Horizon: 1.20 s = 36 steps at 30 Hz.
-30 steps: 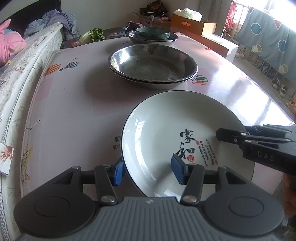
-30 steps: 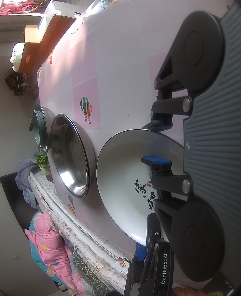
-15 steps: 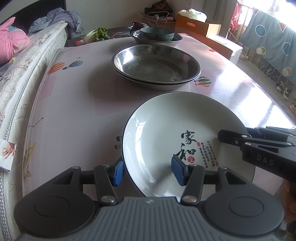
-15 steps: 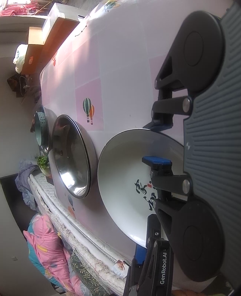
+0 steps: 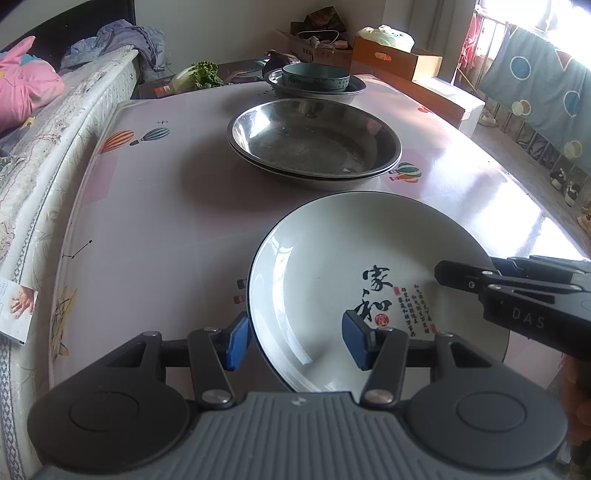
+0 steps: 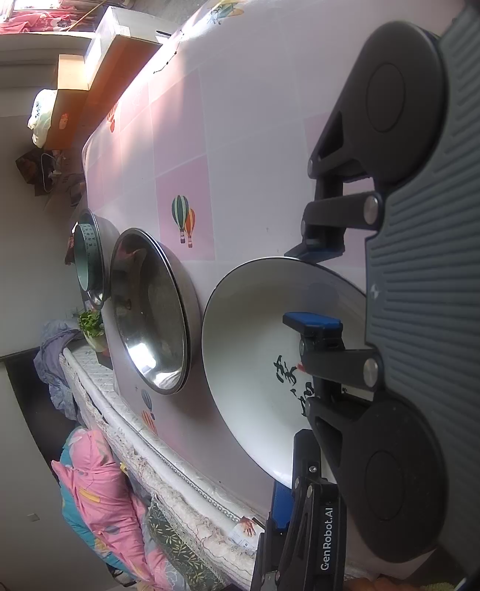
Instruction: Organize plates and bowls
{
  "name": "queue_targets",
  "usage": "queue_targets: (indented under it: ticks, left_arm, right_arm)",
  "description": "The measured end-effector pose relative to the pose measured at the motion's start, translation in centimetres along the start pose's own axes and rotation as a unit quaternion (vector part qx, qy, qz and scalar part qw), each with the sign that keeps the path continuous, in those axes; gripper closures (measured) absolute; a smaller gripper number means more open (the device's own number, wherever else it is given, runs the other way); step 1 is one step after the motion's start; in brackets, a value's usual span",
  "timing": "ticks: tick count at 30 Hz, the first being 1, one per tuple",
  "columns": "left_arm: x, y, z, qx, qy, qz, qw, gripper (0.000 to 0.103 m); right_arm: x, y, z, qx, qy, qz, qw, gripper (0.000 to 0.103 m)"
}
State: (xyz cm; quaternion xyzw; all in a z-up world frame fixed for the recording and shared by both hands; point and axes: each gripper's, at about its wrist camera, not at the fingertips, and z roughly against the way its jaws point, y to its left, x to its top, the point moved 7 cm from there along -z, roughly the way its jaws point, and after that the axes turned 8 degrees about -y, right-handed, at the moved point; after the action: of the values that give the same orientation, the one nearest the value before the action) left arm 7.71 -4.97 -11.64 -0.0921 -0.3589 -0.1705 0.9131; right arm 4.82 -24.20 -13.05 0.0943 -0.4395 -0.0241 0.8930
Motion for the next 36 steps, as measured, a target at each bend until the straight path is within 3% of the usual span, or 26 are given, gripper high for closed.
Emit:
queue_targets:
  ticks: [17, 18, 20, 22, 25, 29, 33, 36]
  left_arm:
    - [0.7, -0.3, 0.7, 0.004, -0.016, -0.006, 0.9999, 0.049]
    - [0.9, -0.5, 1.0, -0.001, -0.025, -0.01, 0.9996, 0.056]
    - [1.3, -1.8, 1.6, -0.066, -0.033, -0.004, 0.9972, 0.074]
    - [1.5, -3.8, 1.8, -0.09, -0.031, -0.026, 0.9951, 0.069]
    - [1.2, -4.0, 1.5, -0.069, -0.036, -0.032, 0.9965, 0.067]
    - [1.3, -1.9, 1.6, -0.063, -0.04, 0.001, 0.9972, 0.064]
    - [2.2, 0.0, 2.7, -0.049, -0.068, 0.01, 0.9964, 0.048]
    - [2.2, 1.3, 2.8, -0.039, -0.064, 0.022, 0.9969, 0.039]
  right_arm:
    - [0.9, 0.1, 0.6, -0.002, -0.013, -0.001, 1.0, 0.075]
    - [0.9, 0.1, 0.7, -0.002, -0.015, 0.0, 1.0, 0.075]
    - [1.1, 0.6, 0.8, 0.015, -0.017, -0.001, 1.0, 0.076]
    - [1.0, 1.5, 0.6, 0.025, -0.012, 0.012, 1.0, 0.08]
    - [0.9, 1.7, 0.4, 0.014, -0.023, 0.035, 0.999, 0.082]
    - [1.1, -0.7, 0.1, 0.023, -0.018, -0.022, 0.999, 0.082]
    - [1.2, -1.3, 0.1, 0.049, -0.009, -0.057, 0.997, 0.08]
    - [1.0, -1.6, 0.2, 0.073, 0.005, -0.083, 0.994, 0.078]
